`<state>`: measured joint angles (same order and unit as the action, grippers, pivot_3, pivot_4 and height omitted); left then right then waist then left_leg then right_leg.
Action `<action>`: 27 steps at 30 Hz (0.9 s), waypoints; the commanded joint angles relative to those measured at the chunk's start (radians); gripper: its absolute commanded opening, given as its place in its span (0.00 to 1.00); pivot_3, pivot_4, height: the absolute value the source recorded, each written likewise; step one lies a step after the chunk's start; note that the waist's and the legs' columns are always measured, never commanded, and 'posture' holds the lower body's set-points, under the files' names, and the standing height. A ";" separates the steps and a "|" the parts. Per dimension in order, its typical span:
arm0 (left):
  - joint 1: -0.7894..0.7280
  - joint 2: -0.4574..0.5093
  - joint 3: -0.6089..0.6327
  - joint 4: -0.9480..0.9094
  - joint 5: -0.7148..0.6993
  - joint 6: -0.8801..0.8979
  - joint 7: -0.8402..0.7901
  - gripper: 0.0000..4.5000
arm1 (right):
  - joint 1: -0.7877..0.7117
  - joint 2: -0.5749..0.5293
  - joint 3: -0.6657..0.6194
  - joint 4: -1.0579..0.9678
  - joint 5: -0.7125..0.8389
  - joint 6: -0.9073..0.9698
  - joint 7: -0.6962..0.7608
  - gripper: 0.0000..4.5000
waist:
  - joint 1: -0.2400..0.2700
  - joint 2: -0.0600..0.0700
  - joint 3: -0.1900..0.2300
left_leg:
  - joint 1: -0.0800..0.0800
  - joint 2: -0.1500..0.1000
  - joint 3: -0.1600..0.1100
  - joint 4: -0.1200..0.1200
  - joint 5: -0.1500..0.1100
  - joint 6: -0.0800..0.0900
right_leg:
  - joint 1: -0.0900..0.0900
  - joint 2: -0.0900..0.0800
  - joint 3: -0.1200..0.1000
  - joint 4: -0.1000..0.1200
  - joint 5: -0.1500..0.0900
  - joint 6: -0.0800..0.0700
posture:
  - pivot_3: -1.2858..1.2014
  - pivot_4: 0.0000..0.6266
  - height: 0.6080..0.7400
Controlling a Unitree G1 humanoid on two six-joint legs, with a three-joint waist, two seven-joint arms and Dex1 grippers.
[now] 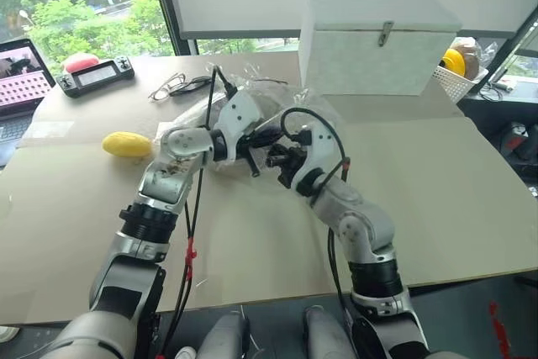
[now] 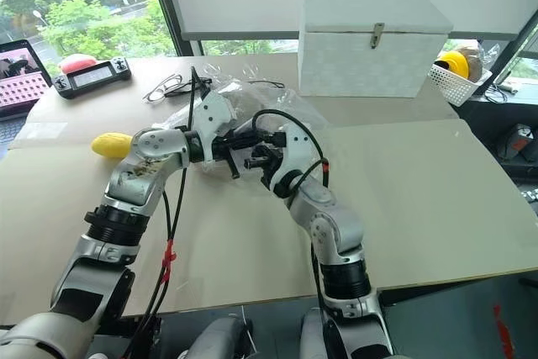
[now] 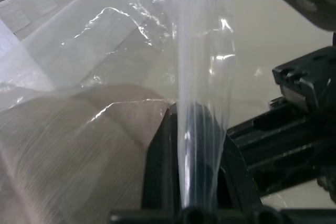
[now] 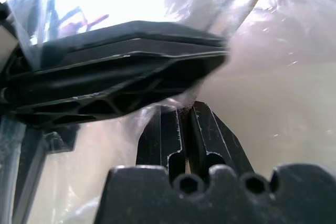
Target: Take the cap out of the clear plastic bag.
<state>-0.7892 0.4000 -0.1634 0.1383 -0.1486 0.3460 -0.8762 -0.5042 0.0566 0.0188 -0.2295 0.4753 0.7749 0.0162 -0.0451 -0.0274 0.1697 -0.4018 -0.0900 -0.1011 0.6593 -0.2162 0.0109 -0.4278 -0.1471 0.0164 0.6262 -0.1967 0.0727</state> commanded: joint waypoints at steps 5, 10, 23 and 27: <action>0.014 0.017 0.003 -0.017 0.007 -0.002 0.000 0.00 | 0.067 0.066 -0.235 -0.164 0.124 0.040 -0.156 0.01 | 0.004 0.000 0.000 | 0.000 0.000 0.000 0.000 0.000 0.000 | 0.000 0.000 0.000 0.000 0.000 0.000 | 0.52 0.24 1.00; 0.014 0.019 0.002 -0.018 0.007 -0.005 -0.001 0.00 | 0.129 0.104 -0.312 -0.271 0.339 0.131 -0.215 0.01 | 0.004 0.000 0.000 | 0.000 0.000 0.000 0.000 0.000 0.000 | 0.000 0.000 0.000 0.000 0.000 0.000 | 0.52 0.24 1.00; 0.012 0.018 -0.005 0.007 0.011 -0.027 -0.010 0.00 | 0.312 0.135 -0.344 -0.363 1.108 -0.029 -0.613 0.01 | 0.002 0.000 0.000 | 0.002 0.002 0.000 -0.001 0.000 0.001 | 0.002 0.000 0.001 -0.002 0.000 0.000 | 0.52 0.24 1.00; 0.015 0.020 -0.002 0.005 0.011 -0.029 -0.010 0.00 | 0.383 0.038 -0.241 -0.440 1.150 -0.031 -0.588 0.01 | 0.002 0.000 0.000 | 0.001 0.001 0.000 -0.001 -0.001 0.002 | 0.002 0.000 0.000 -0.001 0.000 0.000 | 0.52 0.24 1.00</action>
<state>-0.7680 0.4160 -0.1735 0.1623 -0.1377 0.3340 -0.8866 -0.1391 0.0714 -0.2914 -0.5958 1.5777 0.7517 -0.5908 -0.0427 -0.0270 0.1700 -0.4007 -0.0887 -0.1003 0.6587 -0.2175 0.0133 -0.4253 -0.1470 0.0166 0.6248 -0.1972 0.0730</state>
